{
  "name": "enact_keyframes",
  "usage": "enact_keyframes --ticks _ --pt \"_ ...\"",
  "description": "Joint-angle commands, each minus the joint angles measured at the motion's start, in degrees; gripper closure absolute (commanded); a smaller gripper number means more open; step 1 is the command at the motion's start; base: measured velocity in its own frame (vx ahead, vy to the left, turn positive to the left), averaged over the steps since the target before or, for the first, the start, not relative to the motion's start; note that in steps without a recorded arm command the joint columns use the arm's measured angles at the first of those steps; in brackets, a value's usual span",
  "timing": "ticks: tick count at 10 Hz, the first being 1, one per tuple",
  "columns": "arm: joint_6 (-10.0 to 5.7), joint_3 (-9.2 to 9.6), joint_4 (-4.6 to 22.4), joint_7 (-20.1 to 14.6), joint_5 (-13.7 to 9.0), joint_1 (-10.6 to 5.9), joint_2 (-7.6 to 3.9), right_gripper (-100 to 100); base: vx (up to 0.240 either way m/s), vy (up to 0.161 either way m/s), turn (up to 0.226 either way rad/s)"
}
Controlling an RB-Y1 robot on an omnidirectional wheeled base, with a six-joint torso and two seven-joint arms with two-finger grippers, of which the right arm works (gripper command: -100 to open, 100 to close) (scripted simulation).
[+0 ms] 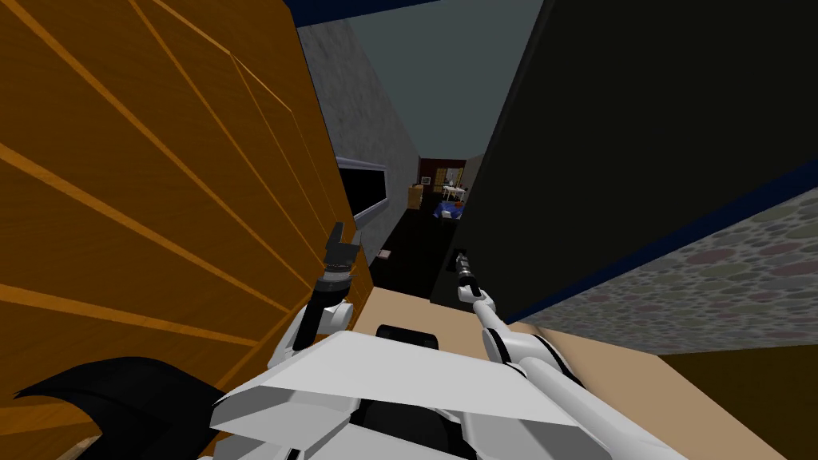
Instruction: Pull the door open
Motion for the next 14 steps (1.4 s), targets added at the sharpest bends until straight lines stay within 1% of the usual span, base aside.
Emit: enact_keyframes --ticks 1,5,6,8,14 --pt "0.17 0.0 -0.1 0.1 0.0 0.07 0.02 100 -0.012 -0.004 0.006" --pt "0.17 0.0 -0.1 0.1 0.0 0.07 0.02 100 -0.004 -0.002 0.002" --pt "0.21 0.95 -0.2 -0.9 0.4 0.1 -0.27 100 -0.096 -0.056 0.102" --pt "0.2 1.77 -0.3 -1.8 0.6 0.12 -0.57 100 -0.177 -0.101 0.116" --pt "0.15 5.9 -0.9 -6.3 2.1 0.25 -2.05 100 -0.216 -0.112 0.12"
